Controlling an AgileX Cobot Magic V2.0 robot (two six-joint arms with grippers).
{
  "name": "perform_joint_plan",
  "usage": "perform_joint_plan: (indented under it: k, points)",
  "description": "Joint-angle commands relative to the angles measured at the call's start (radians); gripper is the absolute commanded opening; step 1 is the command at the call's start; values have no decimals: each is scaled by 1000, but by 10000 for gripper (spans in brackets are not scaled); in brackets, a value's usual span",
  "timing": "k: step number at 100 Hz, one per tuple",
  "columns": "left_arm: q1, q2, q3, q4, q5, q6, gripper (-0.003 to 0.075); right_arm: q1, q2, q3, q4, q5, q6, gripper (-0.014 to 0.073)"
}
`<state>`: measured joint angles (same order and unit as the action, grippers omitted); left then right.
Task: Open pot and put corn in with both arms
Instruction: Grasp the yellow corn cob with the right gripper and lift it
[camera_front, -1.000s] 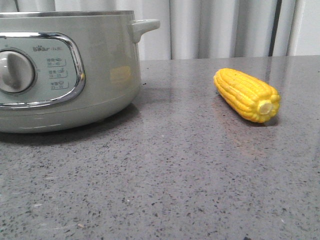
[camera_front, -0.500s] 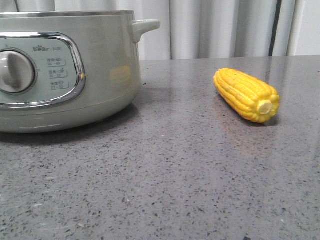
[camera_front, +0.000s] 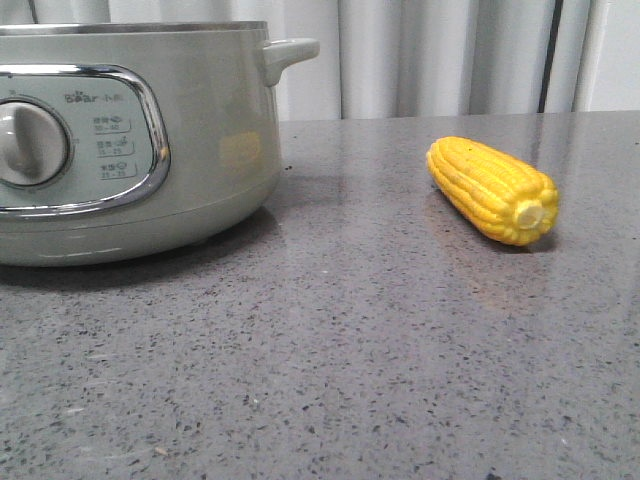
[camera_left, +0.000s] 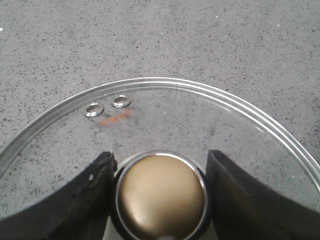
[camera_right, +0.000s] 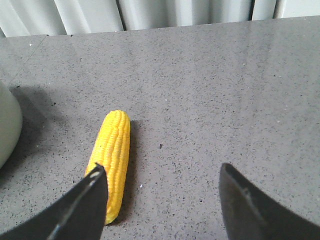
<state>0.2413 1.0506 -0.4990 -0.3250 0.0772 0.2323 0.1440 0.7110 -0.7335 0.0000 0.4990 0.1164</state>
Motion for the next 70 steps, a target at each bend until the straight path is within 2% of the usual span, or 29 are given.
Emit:
perform_joint_plan:
  k: [1, 11, 22, 40, 55, 70]
  points:
    - [-7, -23, -37, -2, -105, 2, 370, 3, 3, -37, -18, -83, -15, 417]
    - [-7, -49, -37, -18, -122, 2, 400, 3, 3, -37, -16, -83, -15, 417]
    - [-7, -131, -43, -79, -156, 2, 399, 3, 5, -45, 30, -58, -15, 417]
    - [-67, -325, -47, -102, -183, 2, 372, 35, 115, -143, 66, 104, -74, 417]
    - [-123, -512, -47, -100, -123, 2, 345, 81, 274, -277, 67, 230, -99, 417]
    - [-163, -674, -47, -102, -24, 2, 345, 102, 464, -395, 67, 253, -99, 417]
